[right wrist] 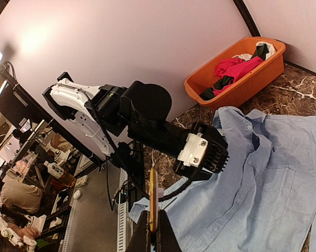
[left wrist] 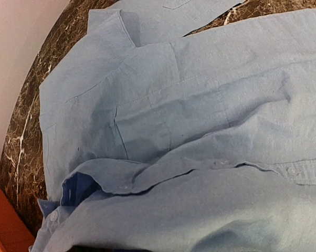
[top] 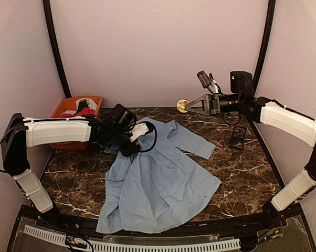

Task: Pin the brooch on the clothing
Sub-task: Adjust the clothing with brooches at the center of the board.

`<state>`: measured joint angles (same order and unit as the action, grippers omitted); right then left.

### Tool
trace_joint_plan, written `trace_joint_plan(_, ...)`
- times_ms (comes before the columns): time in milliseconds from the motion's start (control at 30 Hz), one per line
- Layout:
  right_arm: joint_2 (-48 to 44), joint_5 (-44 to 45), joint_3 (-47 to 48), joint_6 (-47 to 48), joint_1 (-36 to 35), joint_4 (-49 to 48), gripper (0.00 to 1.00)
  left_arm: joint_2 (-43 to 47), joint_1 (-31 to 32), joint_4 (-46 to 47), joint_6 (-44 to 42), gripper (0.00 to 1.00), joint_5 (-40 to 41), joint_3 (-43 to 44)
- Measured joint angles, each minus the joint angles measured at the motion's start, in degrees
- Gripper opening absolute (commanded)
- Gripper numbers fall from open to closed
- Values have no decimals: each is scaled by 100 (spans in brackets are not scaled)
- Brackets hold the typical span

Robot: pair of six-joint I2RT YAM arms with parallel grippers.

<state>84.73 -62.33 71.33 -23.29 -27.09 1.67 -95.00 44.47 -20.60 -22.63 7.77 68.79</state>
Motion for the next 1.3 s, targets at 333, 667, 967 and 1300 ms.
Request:
trace_joint_plan(333, -9, -2, -2, 2, -28, 0, 0, -1521, 0, 101, 245, 37, -144, 262)
trace_joint_plan(667, -24, -4, -2, 4, -35, 2, 0, -1757, 0, -378, 345, 1, -286, 682)
trace_joint_plan(967, -118, -42, -2, 11, -46, 2, 0, 345, 7, -608, 662, 1, 7, -59)
trace_joint_plan(1300, -46, -262, 24, 15, -229, 0, 0, 1891, 37, -1180, 684, 1, -245, -39)
